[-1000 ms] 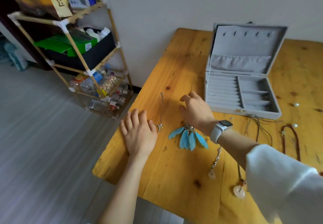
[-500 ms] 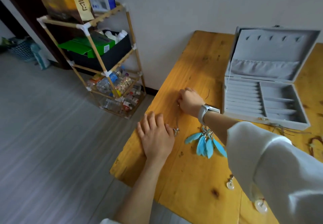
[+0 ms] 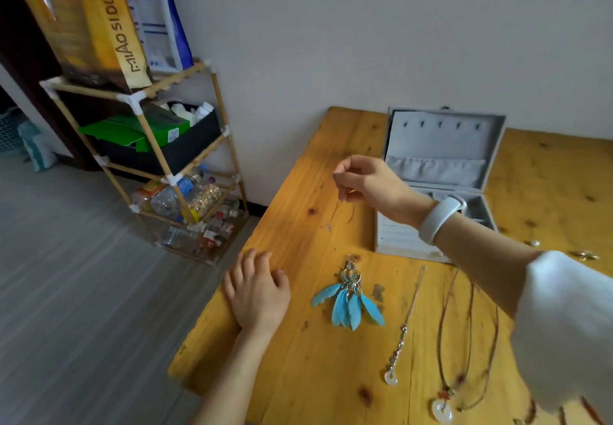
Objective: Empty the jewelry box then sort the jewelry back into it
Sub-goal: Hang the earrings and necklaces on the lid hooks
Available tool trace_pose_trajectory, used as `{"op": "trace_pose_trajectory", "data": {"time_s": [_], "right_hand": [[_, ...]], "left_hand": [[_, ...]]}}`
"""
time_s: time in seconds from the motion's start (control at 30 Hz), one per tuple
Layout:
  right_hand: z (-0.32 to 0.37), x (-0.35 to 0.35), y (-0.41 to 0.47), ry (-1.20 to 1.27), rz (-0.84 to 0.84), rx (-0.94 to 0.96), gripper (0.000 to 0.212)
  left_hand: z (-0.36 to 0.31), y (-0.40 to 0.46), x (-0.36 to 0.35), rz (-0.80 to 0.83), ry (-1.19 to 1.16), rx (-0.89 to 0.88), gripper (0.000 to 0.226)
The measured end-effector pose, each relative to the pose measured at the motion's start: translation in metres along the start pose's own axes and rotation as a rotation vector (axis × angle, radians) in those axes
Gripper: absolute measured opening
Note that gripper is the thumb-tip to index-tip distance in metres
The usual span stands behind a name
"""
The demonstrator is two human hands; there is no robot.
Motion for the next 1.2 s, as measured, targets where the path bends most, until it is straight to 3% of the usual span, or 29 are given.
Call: {"op": "trace_pose_trajectory", "data": {"time_s": [0.1, 0.23, 0.33, 0.47, 0.53, 0.6, 0.77, 0.83, 0.9, 1.0, 1.1, 1.2], "right_hand": [[0.022, 0.026, -0.01, -0.121, -0.024, 0.092, 0.016], [0.037, 0.057, -0.023, -0.131, -0.04, 0.108, 0.014], [0.044, 0.072, -0.034, -0.025, -0.034, 0.081, 0.017], [0.059, 0.086, -0.048, -0.065, -0.007, 0.113, 0.016], [0.065, 0.093, -0.053, -0.125, 0.0, 0.133, 0.016], [0.067, 0.103, -0.057, -0.159, -0.026, 0.133, 0.015], [0.054, 0.138, -0.057, -0.157, -0.143, 0.046, 0.017], [0.051, 0.153, -0.055, -0.324, -0.148, 0.036, 0.014], [0.049, 0.163, -0.049, -0.645, -0.146, 0.046, 0.018], [0.042, 0.172, -0.036, -0.991, -0.192, 0.051, 0.019], [0.043, 0.187, -0.024, -0.875, -0.358, 0.07, 0.016], [0.043, 0.212, -0.006, -0.459, -0.531, 0.096, 0.017]], "left_hand": [[-0.01, 0.011, 0.006, 0.025, -0.122, 0.113, 0.033], [-0.069, 0.027, 0.02, 0.046, -0.506, -0.008, 0.025], [-0.139, 0.018, 0.033, 0.33, -0.998, -0.128, 0.028], [-0.209, -0.005, 0.041, 0.671, -1.289, -0.24, 0.029], [-0.226, -0.012, 0.038, 0.749, -1.33, -0.268, 0.027], [-0.231, -0.013, 0.036, 0.727, -1.385, -0.237, 0.014], [-0.215, -0.007, 0.011, 0.677, -1.333, -0.121, 0.021], [-0.209, -0.002, 0.003, 0.697, -1.323, -0.076, 0.02], [-0.209, 0.006, -0.002, 0.712, -1.352, -0.038, 0.018], [-0.219, 0.023, -0.006, 0.71, -1.278, -0.086, 0.015], [-0.236, 0.044, -0.012, 0.653, -1.118, -0.171, 0.013], [-0.253, 0.073, -0.019, 0.536, -1.002, -0.222, 0.015]]}}
Point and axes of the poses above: each hand's wrist, its own y-axis towards the middle knuckle, its own x-axis out of the back of the hand, z = x × y, the point moved 7 cm from there along y, towards the middle knuckle, and after that the axes turned 5 degrees about -y, right-handed, at the moved point
